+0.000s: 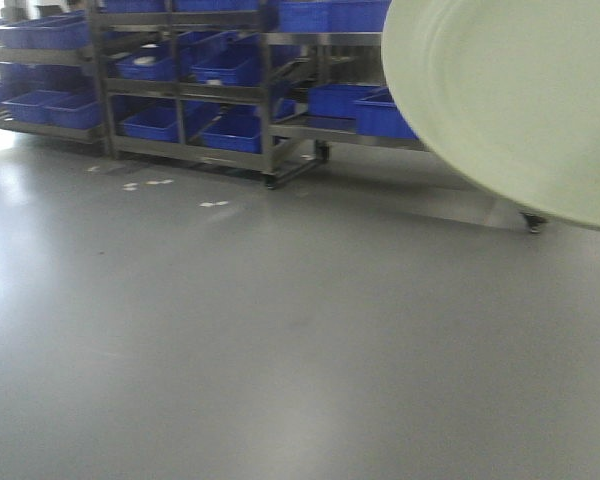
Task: Place green plate on second shelf with right arm
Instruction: 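Drive the base away from the table holding the plate aloft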
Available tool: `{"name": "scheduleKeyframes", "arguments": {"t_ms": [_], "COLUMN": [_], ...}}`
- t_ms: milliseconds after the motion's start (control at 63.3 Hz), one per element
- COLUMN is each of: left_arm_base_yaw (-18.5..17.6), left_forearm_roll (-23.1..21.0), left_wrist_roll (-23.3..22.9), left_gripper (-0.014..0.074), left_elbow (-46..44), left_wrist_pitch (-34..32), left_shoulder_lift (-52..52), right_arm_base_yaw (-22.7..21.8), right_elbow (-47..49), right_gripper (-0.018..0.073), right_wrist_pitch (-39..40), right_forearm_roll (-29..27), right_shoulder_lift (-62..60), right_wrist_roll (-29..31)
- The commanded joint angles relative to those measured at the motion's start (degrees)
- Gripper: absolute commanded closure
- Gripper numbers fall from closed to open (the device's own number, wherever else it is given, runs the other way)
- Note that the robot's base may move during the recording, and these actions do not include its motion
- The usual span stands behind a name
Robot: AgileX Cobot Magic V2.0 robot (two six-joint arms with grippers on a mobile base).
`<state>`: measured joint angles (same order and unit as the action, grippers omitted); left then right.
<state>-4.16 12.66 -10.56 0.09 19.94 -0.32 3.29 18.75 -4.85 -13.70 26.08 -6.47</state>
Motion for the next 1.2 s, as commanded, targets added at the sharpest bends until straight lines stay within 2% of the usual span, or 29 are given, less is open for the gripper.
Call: {"name": "scheduleKeyframes", "arguments": {"t_ms": [0,1184], "left_arm_base_yaw": [-0.3,-0.3], "left_forearm_roll": [0.1,0.1], "left_wrist_roll": [-0.3,-0.3], "left_gripper": [0.0472,0.0472], "left_elbow": [2.4,2.4], "left_wrist_pitch": [-3.5,-3.5], "left_shoulder_lift": [-1.4,-1.4], "right_arm_base_yaw": [-0.4,-0.4], "right_elbow": [1.9,1.9], "right_gripper": [0.0505,0.0505], "right_wrist_pitch": [6.7,6.7], "right_forearm_roll": [-0.1,-0.1], "right_shoulder_lift": [0.0,0.0], "right_wrist_roll": [0.0,0.0]}}
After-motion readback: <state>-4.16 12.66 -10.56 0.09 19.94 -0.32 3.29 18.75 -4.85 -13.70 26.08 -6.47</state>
